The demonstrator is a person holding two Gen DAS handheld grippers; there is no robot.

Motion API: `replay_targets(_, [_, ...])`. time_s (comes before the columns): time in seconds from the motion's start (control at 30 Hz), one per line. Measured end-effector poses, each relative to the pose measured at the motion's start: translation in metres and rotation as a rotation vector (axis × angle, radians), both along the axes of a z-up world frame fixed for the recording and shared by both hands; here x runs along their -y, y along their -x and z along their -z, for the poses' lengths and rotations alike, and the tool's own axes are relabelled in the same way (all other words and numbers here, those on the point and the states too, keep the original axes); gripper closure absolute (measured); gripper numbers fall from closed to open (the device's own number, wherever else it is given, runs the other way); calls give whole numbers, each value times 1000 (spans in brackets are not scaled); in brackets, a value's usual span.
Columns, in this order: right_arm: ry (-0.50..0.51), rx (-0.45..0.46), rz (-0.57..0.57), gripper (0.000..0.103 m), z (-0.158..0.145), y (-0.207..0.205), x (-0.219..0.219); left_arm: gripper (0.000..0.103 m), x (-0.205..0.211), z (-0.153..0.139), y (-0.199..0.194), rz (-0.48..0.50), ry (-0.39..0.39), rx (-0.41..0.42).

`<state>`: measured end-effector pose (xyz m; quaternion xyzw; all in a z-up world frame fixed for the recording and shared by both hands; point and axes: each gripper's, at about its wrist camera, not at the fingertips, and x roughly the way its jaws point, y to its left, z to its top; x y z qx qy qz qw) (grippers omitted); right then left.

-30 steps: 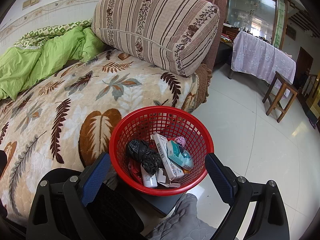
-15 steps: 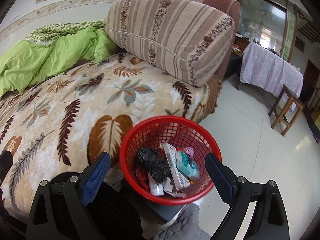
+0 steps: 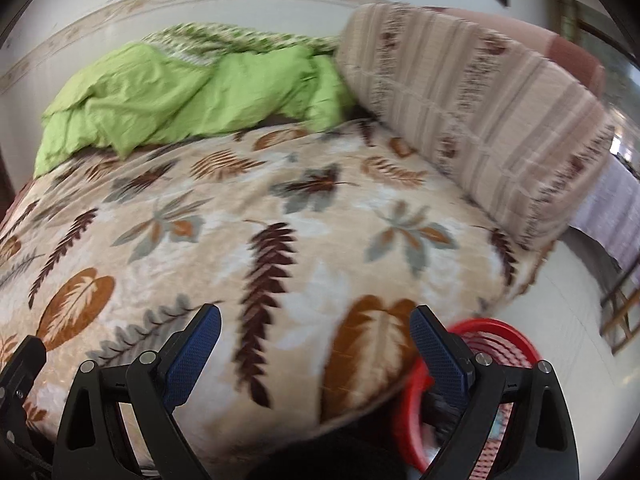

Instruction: Collect trash

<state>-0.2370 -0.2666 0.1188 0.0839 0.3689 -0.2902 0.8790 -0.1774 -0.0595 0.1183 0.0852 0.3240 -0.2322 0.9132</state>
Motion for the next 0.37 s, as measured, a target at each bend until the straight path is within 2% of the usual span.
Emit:
replay_targets(0.17, [-43,-36,-97,7,31,-65,-18,0,-25,22,-46,-98,15,-125])
replay_targets(0.27, [-88,-85,-109,7,54,-105,-24,0,-34,39,-71,-137,40,-216])
replay_targets(0.37, [-124,-141,-100,7,76,-143,-25,0,-34,55,-96,-199,-12,-248])
